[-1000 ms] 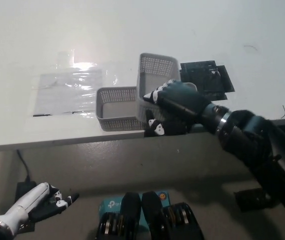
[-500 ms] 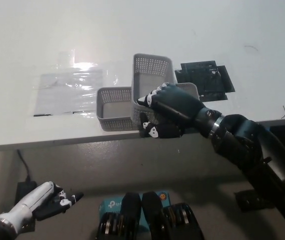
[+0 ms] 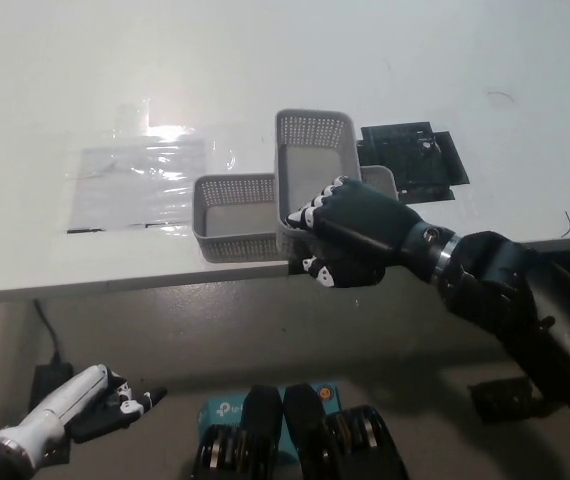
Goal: The robot uses its right hand to pick up the grey box kept on the middle on the desk and place it on top of another box next to it in a right angle
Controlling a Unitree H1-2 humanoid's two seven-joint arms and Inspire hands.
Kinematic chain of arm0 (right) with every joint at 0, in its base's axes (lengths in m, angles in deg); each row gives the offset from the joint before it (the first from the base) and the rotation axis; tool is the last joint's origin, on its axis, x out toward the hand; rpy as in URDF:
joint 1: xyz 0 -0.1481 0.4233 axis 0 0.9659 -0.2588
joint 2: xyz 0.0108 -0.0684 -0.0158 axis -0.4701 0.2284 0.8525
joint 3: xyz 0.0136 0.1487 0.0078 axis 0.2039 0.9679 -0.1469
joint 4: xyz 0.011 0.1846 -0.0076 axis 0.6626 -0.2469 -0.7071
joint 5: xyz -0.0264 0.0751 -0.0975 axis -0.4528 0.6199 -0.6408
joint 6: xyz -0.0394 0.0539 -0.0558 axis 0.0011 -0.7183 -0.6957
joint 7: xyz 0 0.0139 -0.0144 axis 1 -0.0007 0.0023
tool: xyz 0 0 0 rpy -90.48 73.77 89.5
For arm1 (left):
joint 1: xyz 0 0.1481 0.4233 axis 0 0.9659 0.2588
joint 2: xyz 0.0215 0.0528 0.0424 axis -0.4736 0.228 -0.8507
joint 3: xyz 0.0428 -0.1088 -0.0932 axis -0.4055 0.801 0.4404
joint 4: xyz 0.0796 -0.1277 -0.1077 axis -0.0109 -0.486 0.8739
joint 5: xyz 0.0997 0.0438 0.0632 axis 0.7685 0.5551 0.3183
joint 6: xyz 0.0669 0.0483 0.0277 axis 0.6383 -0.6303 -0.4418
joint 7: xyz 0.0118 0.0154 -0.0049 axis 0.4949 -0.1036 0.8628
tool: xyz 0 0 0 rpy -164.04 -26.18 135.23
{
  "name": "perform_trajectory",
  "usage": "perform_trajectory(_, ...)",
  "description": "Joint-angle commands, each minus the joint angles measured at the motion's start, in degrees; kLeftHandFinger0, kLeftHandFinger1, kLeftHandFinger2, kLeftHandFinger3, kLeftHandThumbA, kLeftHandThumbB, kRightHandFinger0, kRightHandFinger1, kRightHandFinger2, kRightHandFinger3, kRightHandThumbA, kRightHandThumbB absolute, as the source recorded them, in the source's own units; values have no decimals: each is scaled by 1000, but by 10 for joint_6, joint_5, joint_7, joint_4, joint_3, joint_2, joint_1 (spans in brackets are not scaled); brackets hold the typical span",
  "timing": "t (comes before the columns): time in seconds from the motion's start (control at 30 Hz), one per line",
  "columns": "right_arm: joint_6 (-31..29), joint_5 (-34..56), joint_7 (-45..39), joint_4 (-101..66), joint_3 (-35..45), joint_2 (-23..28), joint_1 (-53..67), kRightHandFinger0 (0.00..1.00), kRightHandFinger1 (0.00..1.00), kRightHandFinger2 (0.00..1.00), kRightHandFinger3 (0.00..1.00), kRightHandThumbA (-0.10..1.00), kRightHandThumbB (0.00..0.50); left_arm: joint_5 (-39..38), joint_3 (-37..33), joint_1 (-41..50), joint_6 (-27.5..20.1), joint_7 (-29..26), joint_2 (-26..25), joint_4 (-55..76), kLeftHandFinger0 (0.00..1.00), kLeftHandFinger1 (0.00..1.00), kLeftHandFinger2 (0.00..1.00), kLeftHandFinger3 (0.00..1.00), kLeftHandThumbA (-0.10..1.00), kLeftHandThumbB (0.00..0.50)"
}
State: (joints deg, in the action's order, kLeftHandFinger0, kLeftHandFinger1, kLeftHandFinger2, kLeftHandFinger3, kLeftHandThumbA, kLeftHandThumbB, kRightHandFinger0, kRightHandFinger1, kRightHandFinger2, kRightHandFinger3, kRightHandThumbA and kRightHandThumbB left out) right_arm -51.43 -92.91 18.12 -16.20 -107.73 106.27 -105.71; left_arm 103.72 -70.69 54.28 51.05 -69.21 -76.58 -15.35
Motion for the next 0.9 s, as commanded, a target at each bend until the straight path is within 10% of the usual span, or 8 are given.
perform_trajectory(0.0, 33, -48, -42, -21, -15, 15, -10, 815, 1000, 1000, 1000, 383, 155, 7, 0, -4, -9, 8, -19, 12, 92, 23, 66, 208, 792, 175)
perform_trajectory(0.23, 47, -65, -40, -47, -12, 13, 7, 1000, 1000, 1000, 1000, 326, 283, -9, 4, 11, -7, 11, -12, 11, 7, 1, 53, 198, 757, 159)
perform_trajectory(0.87, 68, -60, -87, -110, 8, 28, 1, 1000, 1000, 1000, 1000, 339, 322, -8, 4, 34, -12, 0, -2, 11, 44, 22, 43, 179, 791, 176)
